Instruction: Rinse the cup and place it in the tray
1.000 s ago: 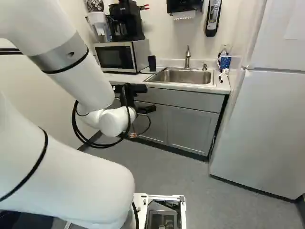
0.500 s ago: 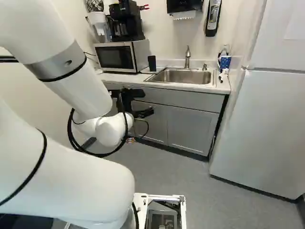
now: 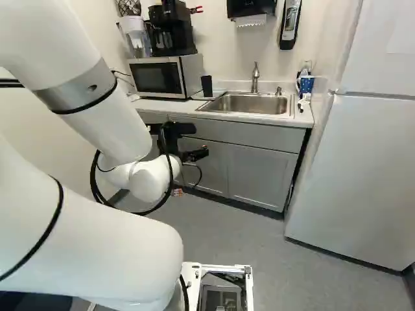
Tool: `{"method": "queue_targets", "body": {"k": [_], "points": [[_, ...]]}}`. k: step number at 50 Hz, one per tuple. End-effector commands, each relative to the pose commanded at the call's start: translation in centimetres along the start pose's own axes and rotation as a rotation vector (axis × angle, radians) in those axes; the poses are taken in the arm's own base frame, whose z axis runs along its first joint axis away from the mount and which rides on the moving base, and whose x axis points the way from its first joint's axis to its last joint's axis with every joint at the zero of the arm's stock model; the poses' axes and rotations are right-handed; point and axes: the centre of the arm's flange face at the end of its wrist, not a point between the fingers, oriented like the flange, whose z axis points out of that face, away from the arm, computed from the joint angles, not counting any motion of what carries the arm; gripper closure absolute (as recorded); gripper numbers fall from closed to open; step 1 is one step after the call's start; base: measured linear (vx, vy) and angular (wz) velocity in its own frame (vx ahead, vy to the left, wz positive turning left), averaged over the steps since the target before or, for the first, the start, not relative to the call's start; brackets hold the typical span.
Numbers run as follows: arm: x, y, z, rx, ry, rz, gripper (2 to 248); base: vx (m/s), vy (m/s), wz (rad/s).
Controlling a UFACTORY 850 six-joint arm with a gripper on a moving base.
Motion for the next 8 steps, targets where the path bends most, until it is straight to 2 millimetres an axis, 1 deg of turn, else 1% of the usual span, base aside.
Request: {"method": "queue_targets", "body": {"k": [8], "points": [[0.00,0.00,0.00,0.000,0.000,0.000,3,0.000,0.000,0.000]]}}
